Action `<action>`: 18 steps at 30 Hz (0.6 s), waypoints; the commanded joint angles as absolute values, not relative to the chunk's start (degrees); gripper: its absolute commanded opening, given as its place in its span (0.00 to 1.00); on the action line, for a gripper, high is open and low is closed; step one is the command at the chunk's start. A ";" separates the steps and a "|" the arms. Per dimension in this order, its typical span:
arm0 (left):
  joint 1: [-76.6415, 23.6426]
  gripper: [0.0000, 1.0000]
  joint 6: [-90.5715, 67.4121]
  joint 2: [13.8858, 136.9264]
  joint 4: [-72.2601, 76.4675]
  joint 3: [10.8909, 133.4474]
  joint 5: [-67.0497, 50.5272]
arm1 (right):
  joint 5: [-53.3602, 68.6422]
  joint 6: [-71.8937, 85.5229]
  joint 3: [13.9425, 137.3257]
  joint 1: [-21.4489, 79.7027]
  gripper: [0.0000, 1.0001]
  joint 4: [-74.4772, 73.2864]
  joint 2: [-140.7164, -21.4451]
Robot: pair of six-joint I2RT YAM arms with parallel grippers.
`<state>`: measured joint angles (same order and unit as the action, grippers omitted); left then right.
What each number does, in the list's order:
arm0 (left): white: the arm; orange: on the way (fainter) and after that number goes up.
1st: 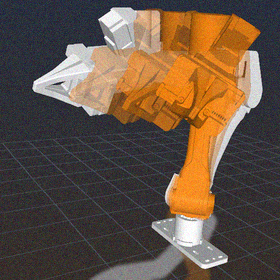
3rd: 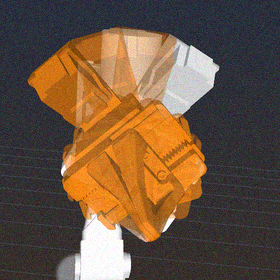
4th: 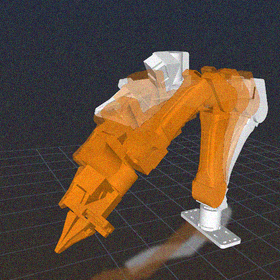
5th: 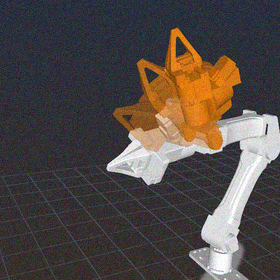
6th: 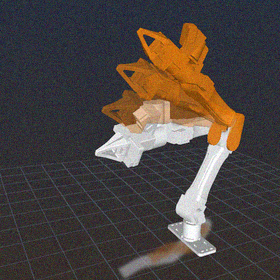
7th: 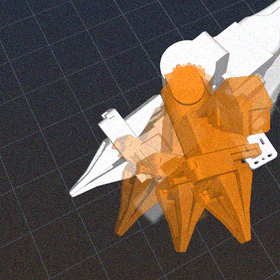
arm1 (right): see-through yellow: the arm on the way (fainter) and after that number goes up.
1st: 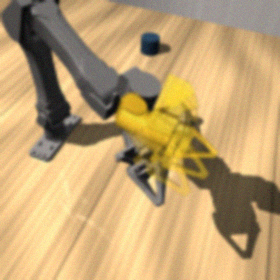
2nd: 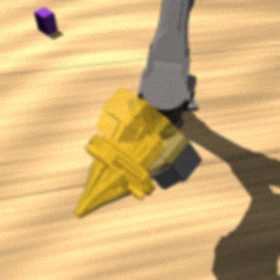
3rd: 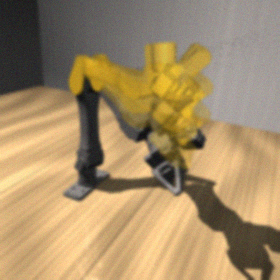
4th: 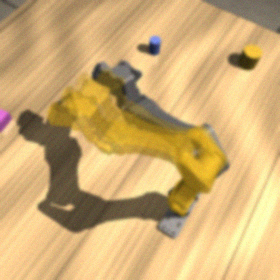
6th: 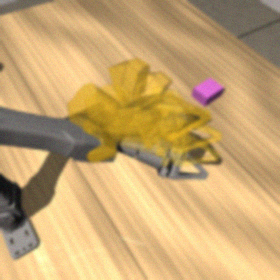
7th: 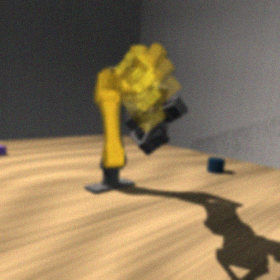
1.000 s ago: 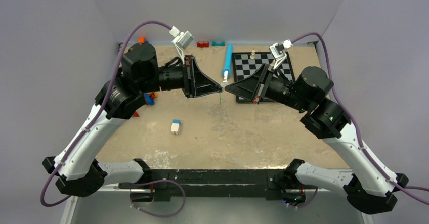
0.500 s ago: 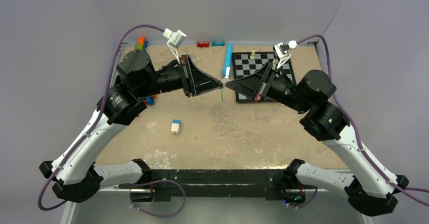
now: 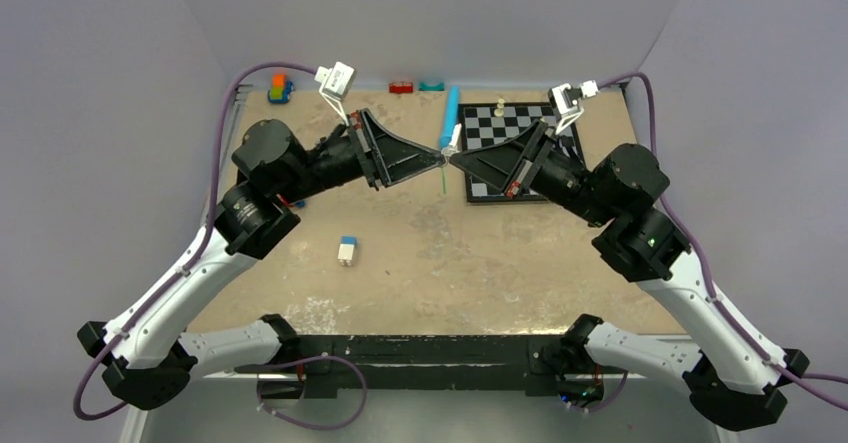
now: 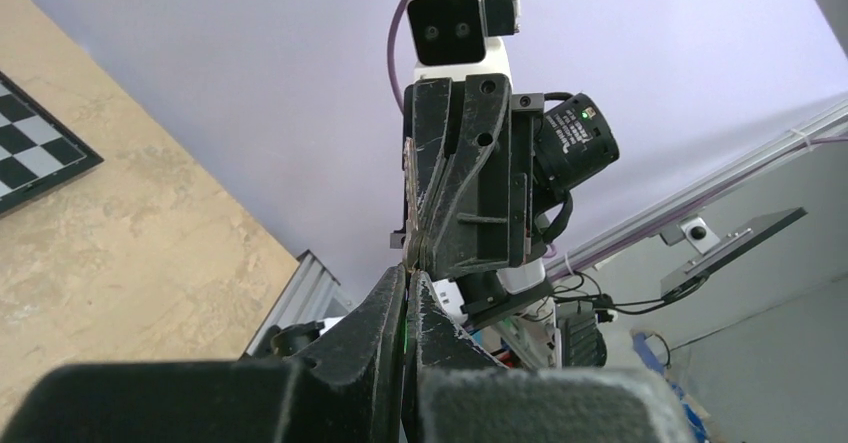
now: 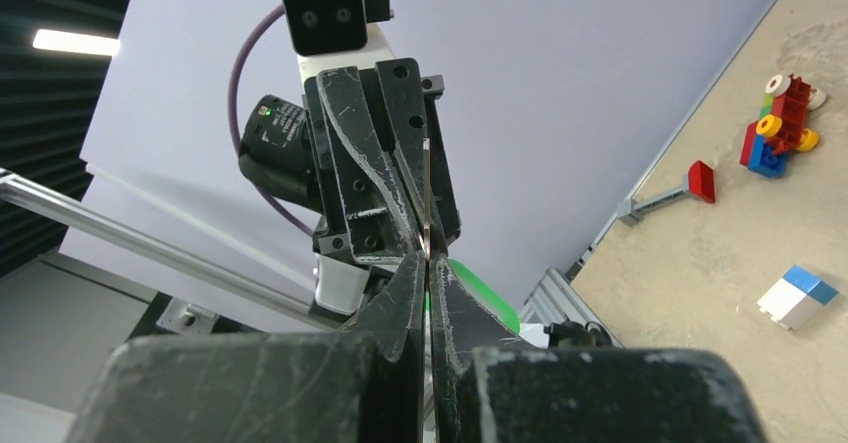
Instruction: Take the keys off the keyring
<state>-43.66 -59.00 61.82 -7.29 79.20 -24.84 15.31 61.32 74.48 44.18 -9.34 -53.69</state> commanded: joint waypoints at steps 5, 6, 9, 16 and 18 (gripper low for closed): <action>-44.74 0.00 -65.10 60.33 6.75 76.23 -18.62 | 17.14 62.61 72.27 44.80 0.00 -6.01 -53.24; -45.01 0.00 -65.51 60.20 7.37 75.74 -18.12 | 17.14 62.70 72.16 44.88 0.00 -5.76 -53.18; -45.35 0.00 -66.99 59.37 8.47 73.81 -15.93 | 17.02 62.84 72.16 44.79 0.00 -5.46 -53.20; -46.09 0.00 -69.93 57.35 11.02 70.28 -11.88 | 16.79 62.84 72.25 44.89 0.00 -5.27 -53.48; -46.35 0.00 -69.91 57.14 10.51 70.29 -11.13 | 16.79 62.98 72.01 44.84 0.00 -5.07 -53.44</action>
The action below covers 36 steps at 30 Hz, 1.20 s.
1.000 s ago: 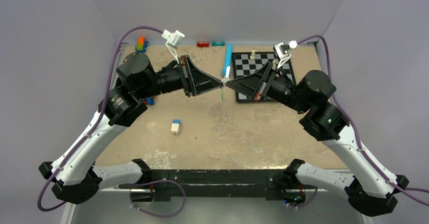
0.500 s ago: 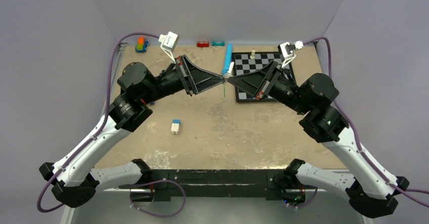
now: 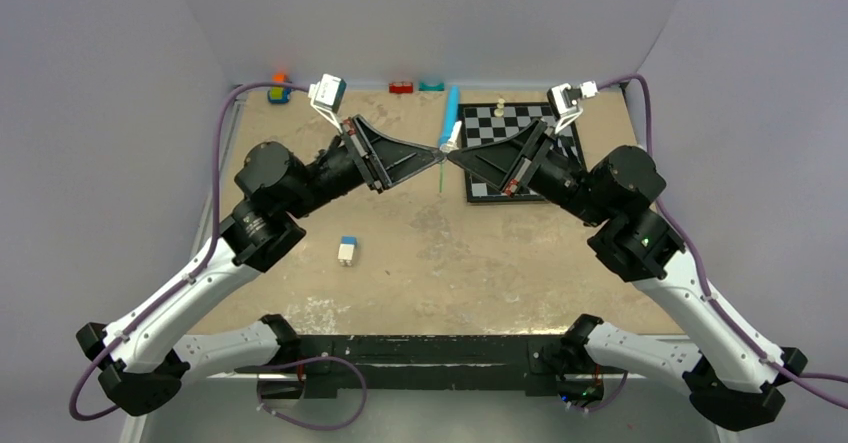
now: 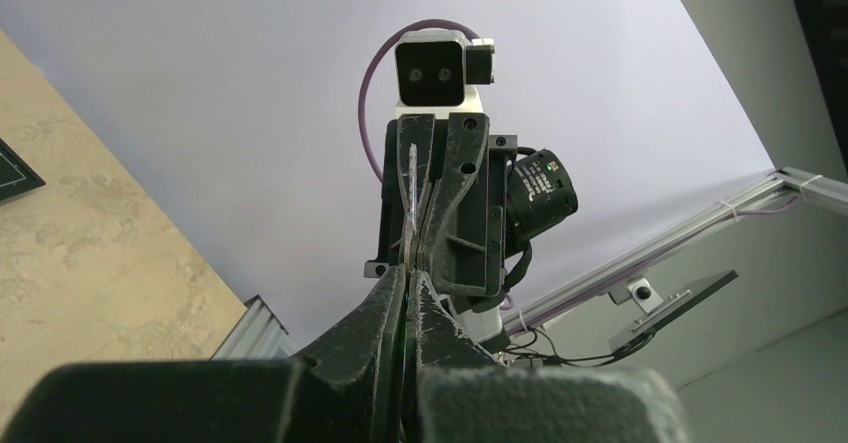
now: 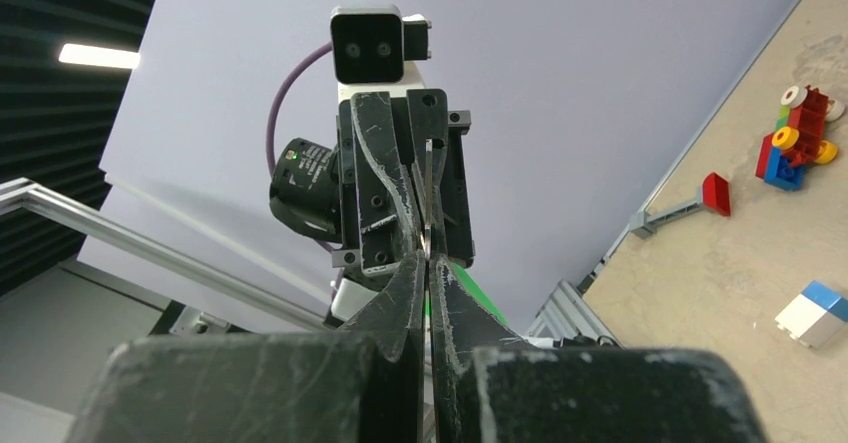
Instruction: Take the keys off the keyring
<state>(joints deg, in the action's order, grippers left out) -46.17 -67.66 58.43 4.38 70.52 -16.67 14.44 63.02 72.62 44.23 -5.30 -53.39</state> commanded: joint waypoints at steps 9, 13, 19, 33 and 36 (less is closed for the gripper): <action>-50.07 0.00 -70.71 55.21 10.82 68.23 -2.34 | 16.62 63.36 71.89 44.96 0.00 -4.18 -53.70; -52.13 0.00 -70.76 54.87 12.11 67.14 1.93 | 16.52 63.54 71.67 45.13 0.00 -3.72 -53.79; -55.05 0.00 -70.56 54.73 15.48 65.14 7.07 | 16.35 63.63 71.48 45.34 0.00 -3.57 -53.70; -58.45 0.00 -69.50 53.74 22.07 61.09 14.36 | 15.56 63.40 70.93 45.53 0.00 -3.49 -52.89; -59.34 0.00 -70.29 52.18 22.82 58.74 18.13 | 15.47 62.86 71.61 45.49 0.00 -4.54 -53.14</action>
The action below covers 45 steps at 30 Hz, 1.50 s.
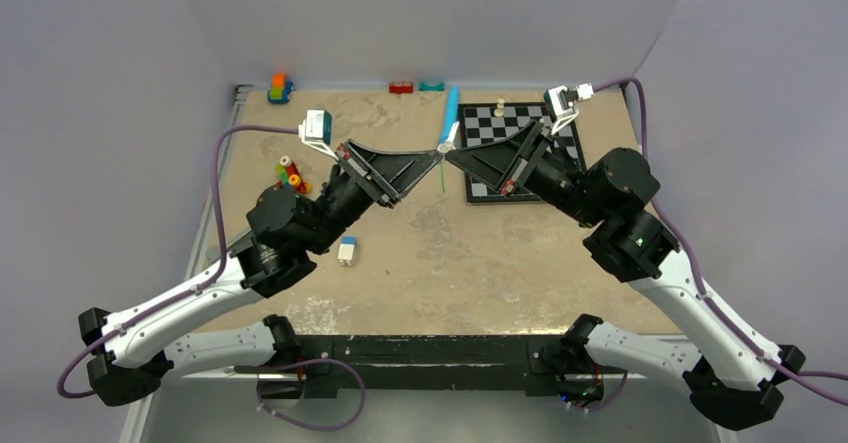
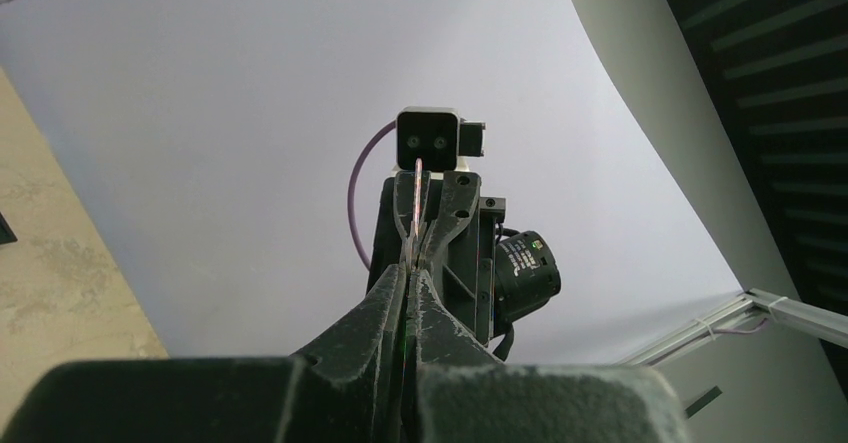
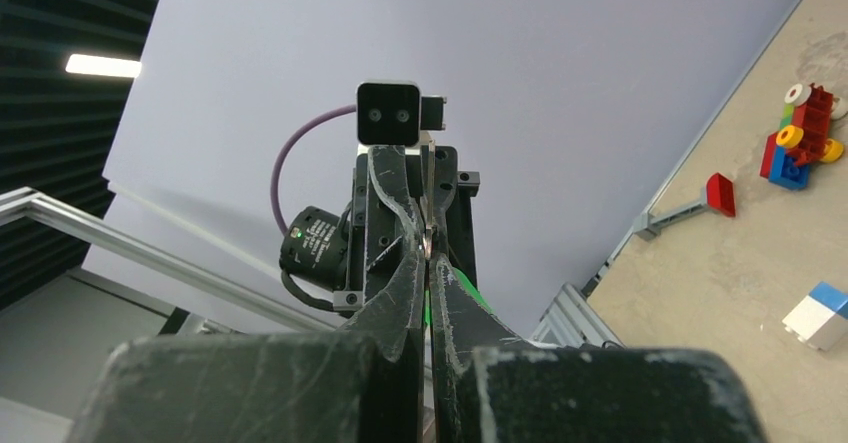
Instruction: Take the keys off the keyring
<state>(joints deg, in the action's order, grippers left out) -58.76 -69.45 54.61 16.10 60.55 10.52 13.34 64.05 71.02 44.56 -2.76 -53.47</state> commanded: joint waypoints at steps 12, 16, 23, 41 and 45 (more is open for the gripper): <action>-59.55 0.00 -70.02 49.37 21.28 57.04 22.41 | 16.69 62.69 71.35 45.51 0.00 -4.49 -54.23; -59.52 0.00 -71.12 48.71 23.27 55.49 23.51 | 17.14 62.52 71.26 45.57 0.00 -4.37 -54.42; -59.59 0.00 -71.92 47.55 23.10 54.34 25.69 | 17.62 62.84 70.67 45.75 0.00 -3.97 -54.71; -59.59 0.34 -71.51 48.08 24.65 53.89 25.63 | 16.88 62.76 70.37 45.99 0.00 -4.40 -54.32; -59.64 0.46 -71.06 48.05 24.61 53.97 25.58 | 16.54 62.75 70.81 45.97 0.00 -4.63 -54.45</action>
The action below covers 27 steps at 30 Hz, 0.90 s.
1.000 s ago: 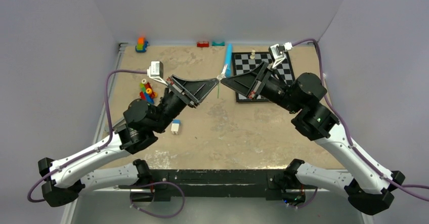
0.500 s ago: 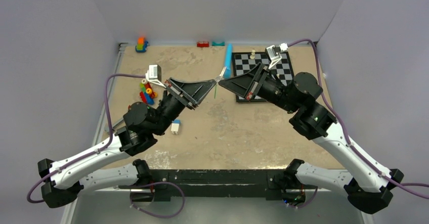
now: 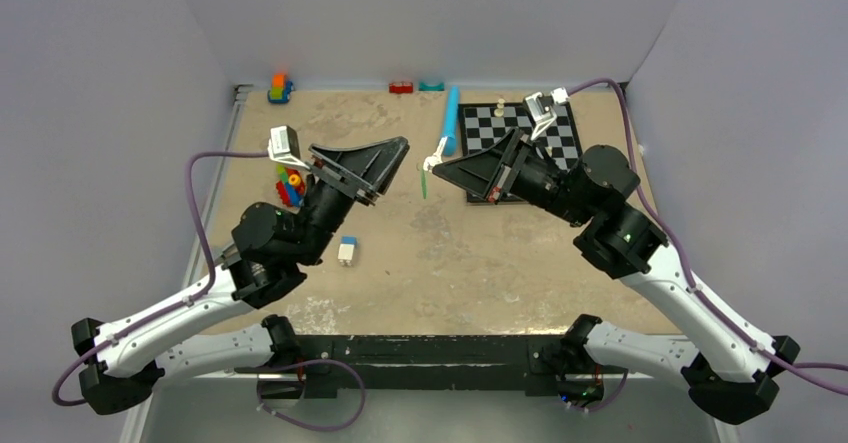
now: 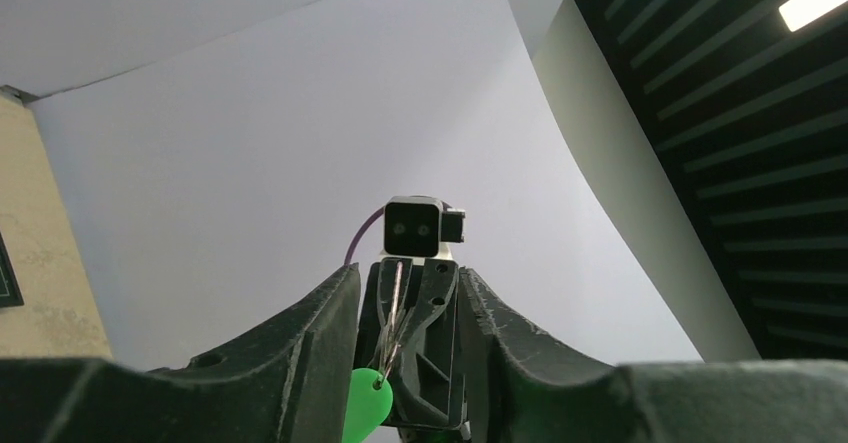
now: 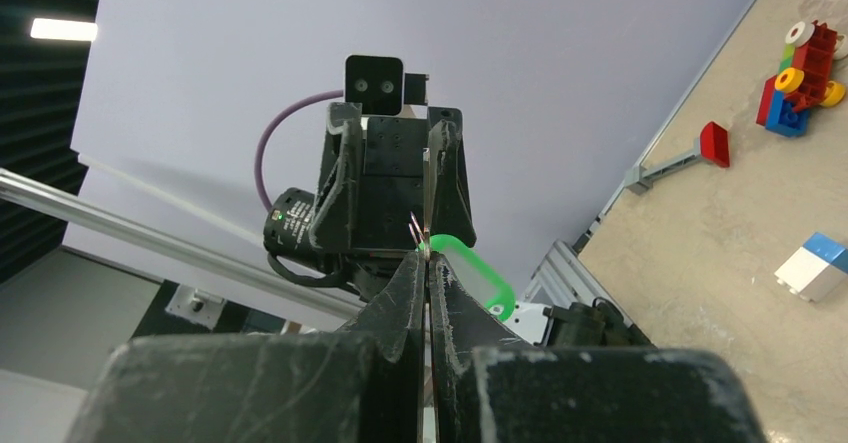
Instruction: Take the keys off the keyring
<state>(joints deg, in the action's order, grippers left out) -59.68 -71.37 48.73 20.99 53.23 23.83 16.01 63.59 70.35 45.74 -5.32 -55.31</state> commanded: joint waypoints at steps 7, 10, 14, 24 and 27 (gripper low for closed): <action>-59.59 0.55 -69.09 46.32 23.24 53.76 25.76 | 16.31 62.52 70.90 45.96 0.00 -5.27 -54.19; -59.57 0.56 -68.99 45.05 20.33 53.82 26.22 | 16.17 62.40 70.79 46.01 0.00 -5.45 -54.01; -59.50 0.56 -67.50 43.19 15.68 54.80 26.13 | 16.17 62.32 70.96 45.97 0.00 -5.67 -53.98; -58.92 0.65 -52.46 39.99 -12.81 67.39 20.00 | 17.56 58.81 72.92 45.97 0.00 -12.49 -52.76; -58.74 0.65 -44.28 40.24 -22.63 72.93 17.04 | 17.51 56.05 76.01 45.92 0.00 -17.41 -53.50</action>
